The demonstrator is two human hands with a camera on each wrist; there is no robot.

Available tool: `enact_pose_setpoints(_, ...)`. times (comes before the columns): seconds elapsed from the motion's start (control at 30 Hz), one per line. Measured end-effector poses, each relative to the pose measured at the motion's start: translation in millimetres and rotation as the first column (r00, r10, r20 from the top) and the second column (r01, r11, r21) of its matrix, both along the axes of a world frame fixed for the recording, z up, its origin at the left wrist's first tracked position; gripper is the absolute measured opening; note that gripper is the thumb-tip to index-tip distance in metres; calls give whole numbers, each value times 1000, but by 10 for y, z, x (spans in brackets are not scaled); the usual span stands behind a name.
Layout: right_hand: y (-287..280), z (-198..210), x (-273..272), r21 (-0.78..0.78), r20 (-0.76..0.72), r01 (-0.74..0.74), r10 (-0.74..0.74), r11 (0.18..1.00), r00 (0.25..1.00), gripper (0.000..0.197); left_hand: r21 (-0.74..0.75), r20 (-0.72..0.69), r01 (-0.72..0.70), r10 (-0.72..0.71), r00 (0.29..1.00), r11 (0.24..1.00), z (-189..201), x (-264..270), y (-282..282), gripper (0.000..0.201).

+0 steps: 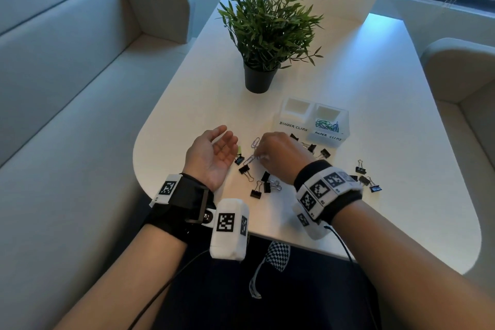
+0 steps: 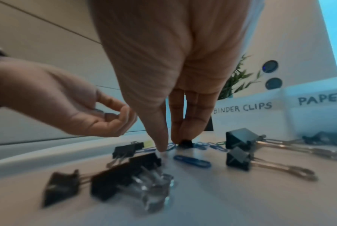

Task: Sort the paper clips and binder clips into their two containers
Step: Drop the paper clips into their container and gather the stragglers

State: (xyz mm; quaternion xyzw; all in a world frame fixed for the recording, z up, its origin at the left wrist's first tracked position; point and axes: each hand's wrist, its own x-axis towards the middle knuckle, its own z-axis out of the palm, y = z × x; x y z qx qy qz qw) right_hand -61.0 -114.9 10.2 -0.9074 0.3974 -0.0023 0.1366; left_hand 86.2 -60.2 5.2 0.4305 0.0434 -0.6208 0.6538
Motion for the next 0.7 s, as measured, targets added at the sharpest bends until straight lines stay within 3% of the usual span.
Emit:
enact_pose_setpoints(0.17, 33, -14, -40, -47, 11, 22, -22, 999, 1000, 23, 6, 12, 6, -6, 1000, 1000, -15, -18, -6, 15)
enact_pose_setpoints(0.47, 34, -73, 224, 37, 5, 118, -118, 992, 993, 26, -10, 20, 4, -4, 1000, 1000, 16, 15, 1, 15)
enact_pose_setpoints(0.7, 10, -28, 139, 122, 93, 81, -92, 989, 991, 21, -8, 17, -7, 7, 1000, 1000, 5, 48, 27, 13)
